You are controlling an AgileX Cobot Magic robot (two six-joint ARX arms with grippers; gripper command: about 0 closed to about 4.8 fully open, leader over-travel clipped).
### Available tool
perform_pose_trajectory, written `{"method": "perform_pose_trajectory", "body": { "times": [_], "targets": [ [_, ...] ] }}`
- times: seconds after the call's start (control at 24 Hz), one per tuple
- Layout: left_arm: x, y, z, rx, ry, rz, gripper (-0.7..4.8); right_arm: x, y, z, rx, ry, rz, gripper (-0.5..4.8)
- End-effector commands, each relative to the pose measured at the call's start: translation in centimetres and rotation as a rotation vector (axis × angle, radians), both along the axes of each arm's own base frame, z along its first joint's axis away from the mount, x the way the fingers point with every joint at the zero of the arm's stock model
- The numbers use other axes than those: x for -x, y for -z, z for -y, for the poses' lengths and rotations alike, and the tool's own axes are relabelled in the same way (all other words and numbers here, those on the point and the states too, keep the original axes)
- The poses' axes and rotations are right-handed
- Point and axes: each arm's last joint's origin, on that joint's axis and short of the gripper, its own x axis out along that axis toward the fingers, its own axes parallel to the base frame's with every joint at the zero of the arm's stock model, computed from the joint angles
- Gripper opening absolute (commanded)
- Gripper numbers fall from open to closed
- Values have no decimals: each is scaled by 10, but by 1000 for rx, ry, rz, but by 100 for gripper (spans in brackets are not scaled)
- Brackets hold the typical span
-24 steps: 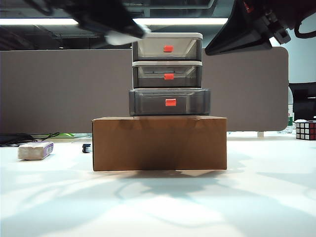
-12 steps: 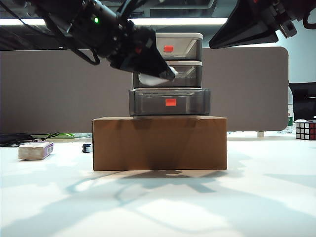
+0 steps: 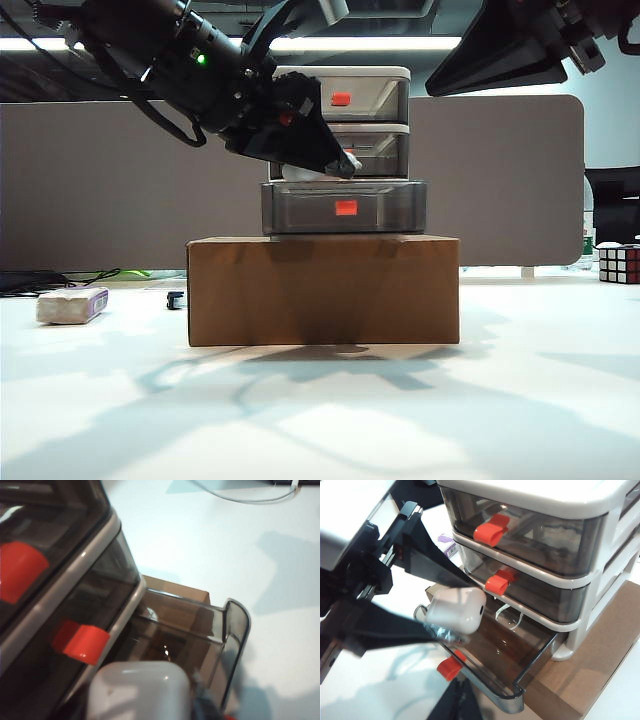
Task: Open the third layer of the drawer on the table, pick up the earphone case on the table and put it in, and finally close the drawer.
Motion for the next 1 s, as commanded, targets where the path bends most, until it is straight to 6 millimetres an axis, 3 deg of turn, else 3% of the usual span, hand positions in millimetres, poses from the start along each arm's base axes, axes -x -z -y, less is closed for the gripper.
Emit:
{"method": "perform_pose_trajectory", "body": {
  "times": [0.04,0.13,0.33,0.38,0.46,0.5,0.71,1.0],
  "targets": [
    [0,-3,0,39,-18,-29,322,0,-3,0,-3,-3,13,-5],
    [0,-2,0,42,-22,-39,344,0,-3,0,-3,-3,13,-5],
    [2,-5,-2,54,-36,-68,326,0,-3,0,-3,-3,12,-5],
    [6,-9,-5,60,-44,-90,267,0,-3,0,-3,-3,12,-5],
    [19,-21,-14,72,-55,-172,31,0,-3,0,-3,-2,12,-5],
    [27,-25,-19,61,-25,-209,-3,0,-3,0,-3,-2,12,-5],
    [38,-14,-25,-26,16,-365,-5,0,-3,0,-3,-3,13,-5],
    [20,7,-12,-5,-40,-397,-5,0,-3,0,-3,-2,13,-5]
  ]
}}
